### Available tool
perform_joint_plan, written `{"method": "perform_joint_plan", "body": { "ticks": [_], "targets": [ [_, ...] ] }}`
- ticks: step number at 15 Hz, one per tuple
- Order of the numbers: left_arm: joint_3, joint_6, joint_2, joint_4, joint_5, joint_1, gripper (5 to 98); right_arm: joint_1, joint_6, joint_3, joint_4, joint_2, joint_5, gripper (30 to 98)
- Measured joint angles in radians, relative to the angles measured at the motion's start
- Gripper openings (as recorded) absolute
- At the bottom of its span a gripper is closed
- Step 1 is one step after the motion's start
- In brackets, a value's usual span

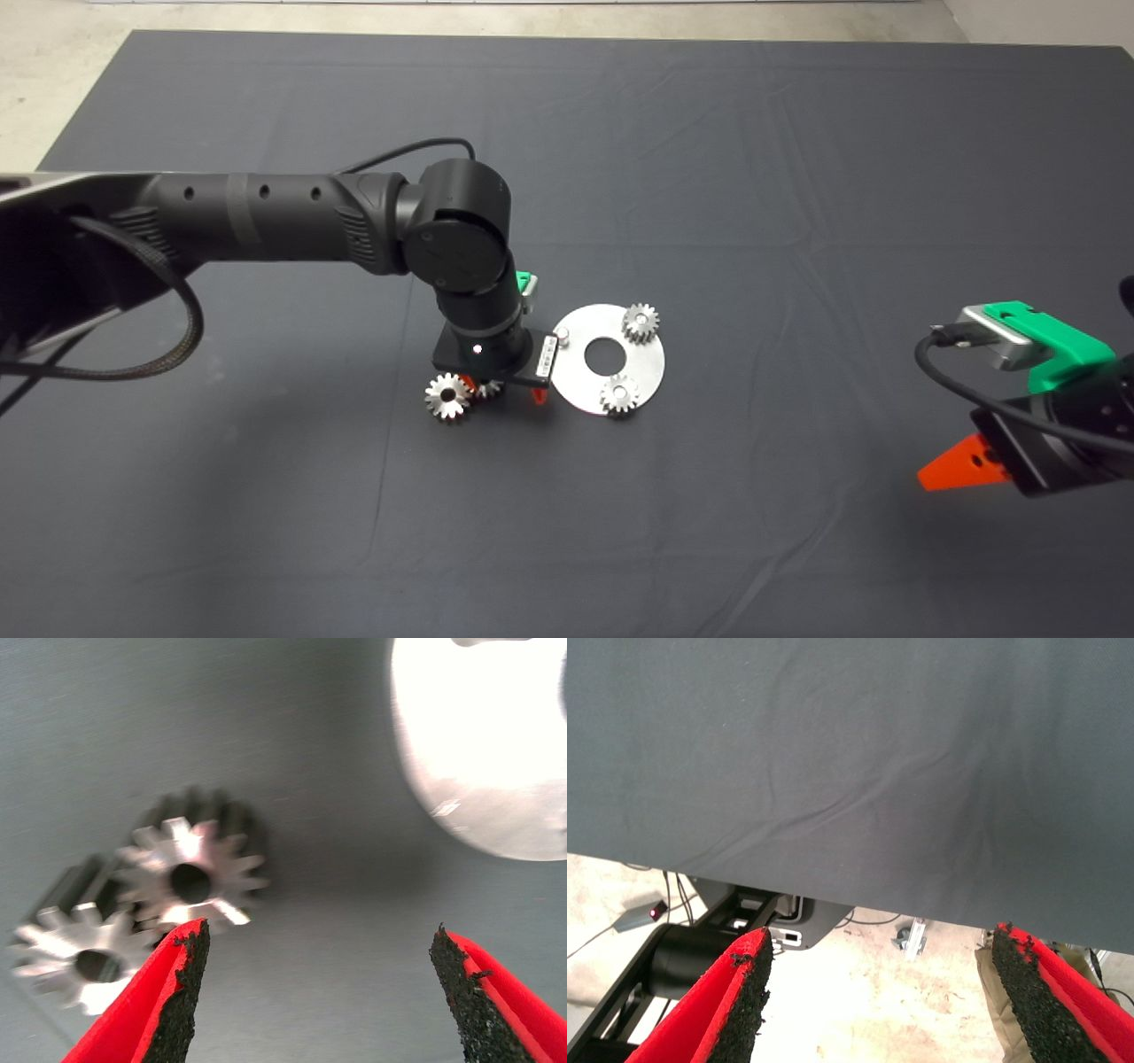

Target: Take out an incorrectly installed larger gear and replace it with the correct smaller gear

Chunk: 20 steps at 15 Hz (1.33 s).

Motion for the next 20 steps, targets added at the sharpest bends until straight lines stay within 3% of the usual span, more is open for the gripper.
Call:
{"method": "perform_joint_plan", "body": {
  "ticks": [3, 7, 12, 15, 20],
  "targets": [
    [-0.036, 0.009, -0.003, 0.001, 0.0, 0.0, 63.6, 0.0, 0.0, 0.0, 0.0, -0.001, 0.001, 66.0],
    [-0.059, 0.071, -0.006, 0.005, 0.005, 0.0, 63.6, 0.0, 0.0, 0.0, 0.0, -0.001, 0.0, 66.0],
    [-0.06, 0.095, -0.006, 0.02, 0.005, -0.001, 63.6, 0.0, 0.0, 0.0, 0.0, -0.001, 0.001, 66.0],
    [-0.061, 0.101, -0.006, 0.07, 0.005, -0.003, 63.6, 0.0, 0.0, 0.0, 0.0, 0.001, 0.001, 66.0],
    [-0.061, 0.106, -0.018, 0.072, 0.006, -0.021, 63.6, 0.0, 0.0, 0.0, 0.0, 0.001, 0.001, 66.0]
  ]
}}
